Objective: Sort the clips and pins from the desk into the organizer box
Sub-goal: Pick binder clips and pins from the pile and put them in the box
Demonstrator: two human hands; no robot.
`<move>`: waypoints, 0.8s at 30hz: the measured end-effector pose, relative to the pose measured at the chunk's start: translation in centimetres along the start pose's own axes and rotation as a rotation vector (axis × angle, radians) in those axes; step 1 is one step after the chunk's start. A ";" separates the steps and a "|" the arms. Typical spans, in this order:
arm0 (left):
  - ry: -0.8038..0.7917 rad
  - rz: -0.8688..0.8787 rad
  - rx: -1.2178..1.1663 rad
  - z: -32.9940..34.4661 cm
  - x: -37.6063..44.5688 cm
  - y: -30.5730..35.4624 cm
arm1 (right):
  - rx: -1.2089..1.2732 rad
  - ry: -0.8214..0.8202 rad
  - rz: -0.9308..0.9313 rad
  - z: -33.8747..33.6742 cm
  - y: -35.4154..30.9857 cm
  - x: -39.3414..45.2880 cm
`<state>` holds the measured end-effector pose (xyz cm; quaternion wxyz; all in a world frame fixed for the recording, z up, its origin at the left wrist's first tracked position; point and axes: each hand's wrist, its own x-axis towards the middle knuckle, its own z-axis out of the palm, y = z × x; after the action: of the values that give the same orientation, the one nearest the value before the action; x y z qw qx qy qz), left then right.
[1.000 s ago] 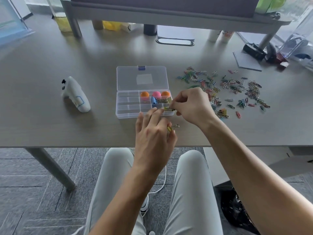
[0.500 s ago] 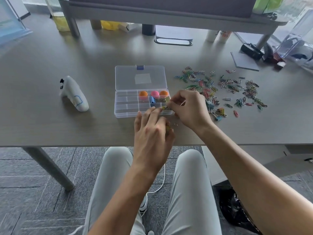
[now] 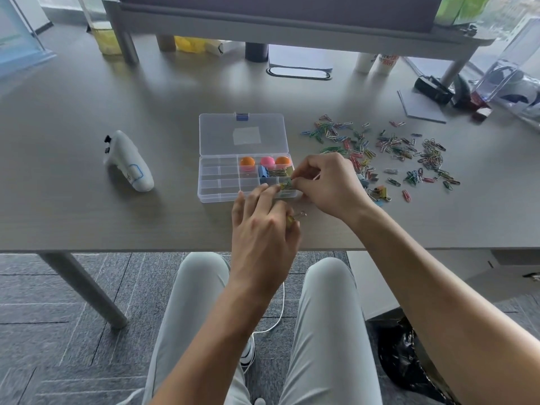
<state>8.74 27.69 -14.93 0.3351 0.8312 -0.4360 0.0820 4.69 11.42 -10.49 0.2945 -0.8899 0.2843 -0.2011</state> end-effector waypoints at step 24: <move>0.076 -0.022 -0.036 -0.5 0.4 0.0 | 0.183 -0.027 0.270 -0.4 -0.5 0.4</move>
<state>9.05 27.76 -14.39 0.3671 0.8262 -0.4150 0.1021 5.00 11.31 -9.80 0.4026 -0.8156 0.3777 -0.1731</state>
